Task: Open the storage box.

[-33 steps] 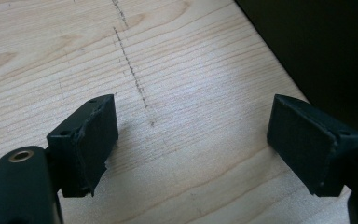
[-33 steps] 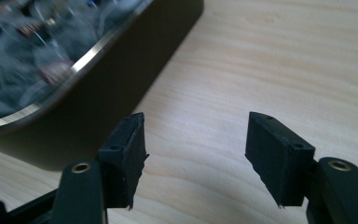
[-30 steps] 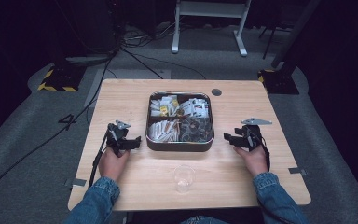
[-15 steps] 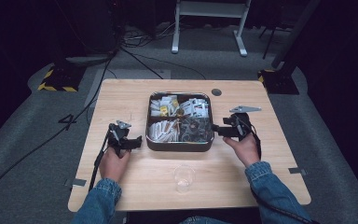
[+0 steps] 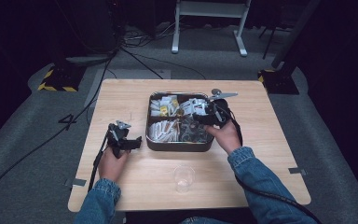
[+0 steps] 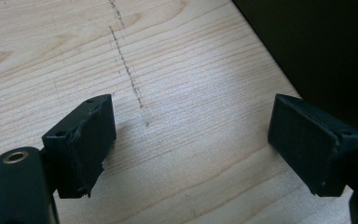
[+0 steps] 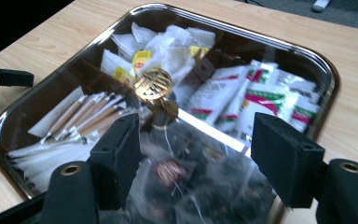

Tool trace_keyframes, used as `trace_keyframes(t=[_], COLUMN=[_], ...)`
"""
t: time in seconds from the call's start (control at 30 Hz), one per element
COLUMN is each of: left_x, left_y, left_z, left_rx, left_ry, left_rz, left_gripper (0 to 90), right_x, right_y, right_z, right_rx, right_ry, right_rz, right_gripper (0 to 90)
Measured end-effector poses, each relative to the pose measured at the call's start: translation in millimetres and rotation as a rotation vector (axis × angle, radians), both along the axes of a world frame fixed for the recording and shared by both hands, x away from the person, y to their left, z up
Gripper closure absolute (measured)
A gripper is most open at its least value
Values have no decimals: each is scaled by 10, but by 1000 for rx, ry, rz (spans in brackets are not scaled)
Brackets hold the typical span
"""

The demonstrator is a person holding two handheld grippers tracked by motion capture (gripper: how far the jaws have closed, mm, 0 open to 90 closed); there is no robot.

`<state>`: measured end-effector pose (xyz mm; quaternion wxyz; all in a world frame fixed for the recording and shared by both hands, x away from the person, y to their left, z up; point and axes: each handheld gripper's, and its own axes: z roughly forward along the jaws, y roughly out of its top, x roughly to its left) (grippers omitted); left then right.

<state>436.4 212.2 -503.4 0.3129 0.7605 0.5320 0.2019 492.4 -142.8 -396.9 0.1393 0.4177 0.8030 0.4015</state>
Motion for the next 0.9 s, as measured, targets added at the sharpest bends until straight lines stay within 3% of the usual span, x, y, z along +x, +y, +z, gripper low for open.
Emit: trace_keyframes(t=[0.17,0.37,0.53,0.7,0.9], left_x=[28,40,48,49,48], left_y=[11,17,22,22,22], left_z=[0,0,1,1,2], left_rx=[2,-1,-4,-2,-3], left_ry=[-1,1,4,3,5], left_rz=[10,22,28,32,31], left_gripper=[155,155,155,155,155], right_x=[92,202,261,361,402], right_y=[158,285,392,547,665], right_z=[24,29,30,-37,-116], right_rx=[-14,17,1,32,-37], right_ry=[8,47,47,85,73], right_rz=[4,-21,-18,-2,-15], right_gripper=[322,323,342,353,374])
